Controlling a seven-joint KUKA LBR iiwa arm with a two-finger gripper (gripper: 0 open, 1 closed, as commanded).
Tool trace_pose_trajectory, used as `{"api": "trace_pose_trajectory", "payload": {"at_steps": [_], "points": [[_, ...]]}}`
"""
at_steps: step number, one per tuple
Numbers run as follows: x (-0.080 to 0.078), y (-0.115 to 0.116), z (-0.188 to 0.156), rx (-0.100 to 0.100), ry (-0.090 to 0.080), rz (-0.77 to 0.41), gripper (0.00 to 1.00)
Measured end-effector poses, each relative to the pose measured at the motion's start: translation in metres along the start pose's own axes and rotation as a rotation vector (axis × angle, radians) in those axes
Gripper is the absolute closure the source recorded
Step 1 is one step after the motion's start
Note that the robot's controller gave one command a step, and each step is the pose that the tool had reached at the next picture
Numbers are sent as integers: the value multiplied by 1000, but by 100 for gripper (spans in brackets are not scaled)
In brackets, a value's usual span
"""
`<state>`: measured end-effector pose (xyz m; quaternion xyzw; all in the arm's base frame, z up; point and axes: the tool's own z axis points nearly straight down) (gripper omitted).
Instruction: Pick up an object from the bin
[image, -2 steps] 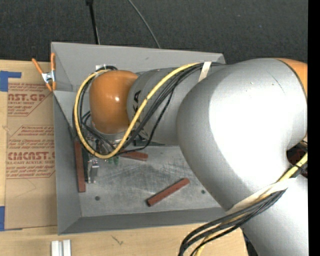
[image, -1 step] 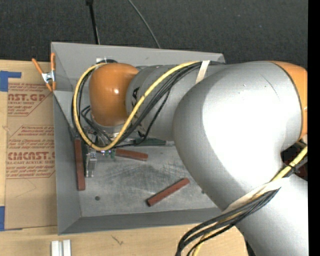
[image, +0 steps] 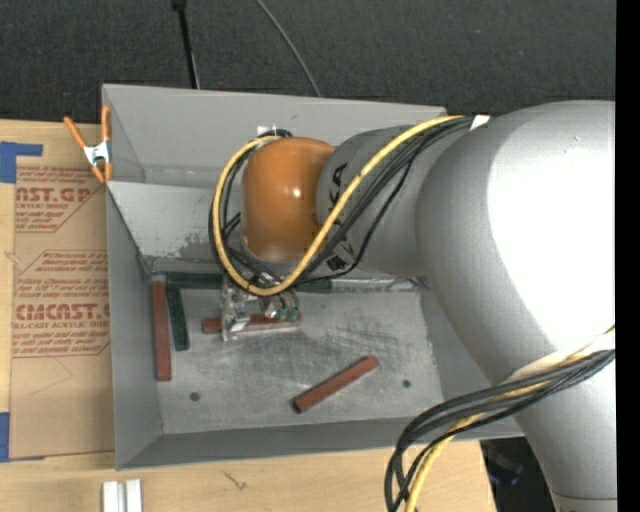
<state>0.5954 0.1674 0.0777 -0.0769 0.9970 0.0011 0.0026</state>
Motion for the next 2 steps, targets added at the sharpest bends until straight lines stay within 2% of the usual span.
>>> {"api": "trace_pose_trajectory", "payload": {"at_steps": [1, 2], "points": [[0, 0, 0, 0, 0, 0, 100], [4, 36, -204, 0, -6, -23, 100]]}}
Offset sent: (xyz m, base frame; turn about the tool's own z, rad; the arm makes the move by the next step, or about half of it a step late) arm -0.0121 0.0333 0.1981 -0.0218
